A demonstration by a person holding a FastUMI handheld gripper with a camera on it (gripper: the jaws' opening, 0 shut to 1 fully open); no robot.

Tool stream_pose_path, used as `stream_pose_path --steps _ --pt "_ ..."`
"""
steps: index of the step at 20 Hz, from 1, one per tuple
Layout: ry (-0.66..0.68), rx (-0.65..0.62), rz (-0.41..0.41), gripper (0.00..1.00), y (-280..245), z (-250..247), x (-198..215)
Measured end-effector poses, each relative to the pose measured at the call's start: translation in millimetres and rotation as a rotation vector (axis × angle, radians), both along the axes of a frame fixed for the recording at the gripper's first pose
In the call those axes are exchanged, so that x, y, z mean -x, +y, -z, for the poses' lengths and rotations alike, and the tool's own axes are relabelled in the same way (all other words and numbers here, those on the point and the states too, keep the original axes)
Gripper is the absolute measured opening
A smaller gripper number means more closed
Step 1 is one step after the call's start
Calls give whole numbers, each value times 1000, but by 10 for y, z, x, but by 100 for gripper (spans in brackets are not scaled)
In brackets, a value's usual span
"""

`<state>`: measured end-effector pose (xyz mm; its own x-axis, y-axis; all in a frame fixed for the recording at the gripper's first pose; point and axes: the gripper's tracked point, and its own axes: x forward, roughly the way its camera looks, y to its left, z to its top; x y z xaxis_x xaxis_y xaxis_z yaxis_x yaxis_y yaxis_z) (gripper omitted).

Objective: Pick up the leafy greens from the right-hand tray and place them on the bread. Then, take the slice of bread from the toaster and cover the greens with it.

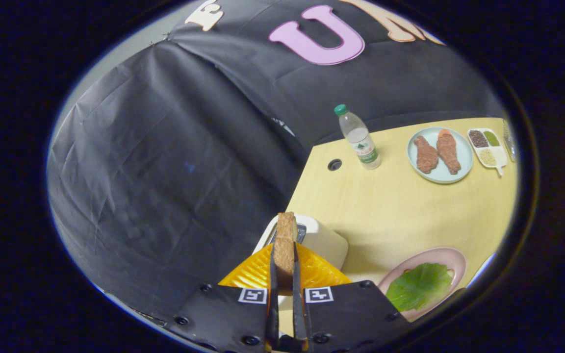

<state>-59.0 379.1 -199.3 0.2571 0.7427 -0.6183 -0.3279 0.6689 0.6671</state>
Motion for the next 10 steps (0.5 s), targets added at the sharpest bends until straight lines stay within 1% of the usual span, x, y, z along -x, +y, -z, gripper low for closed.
stream_pose_path --steps 4,10 --pt "0 20 40 14 -448 20 -60" --pt "35 44 76 14 -943 296 -19"
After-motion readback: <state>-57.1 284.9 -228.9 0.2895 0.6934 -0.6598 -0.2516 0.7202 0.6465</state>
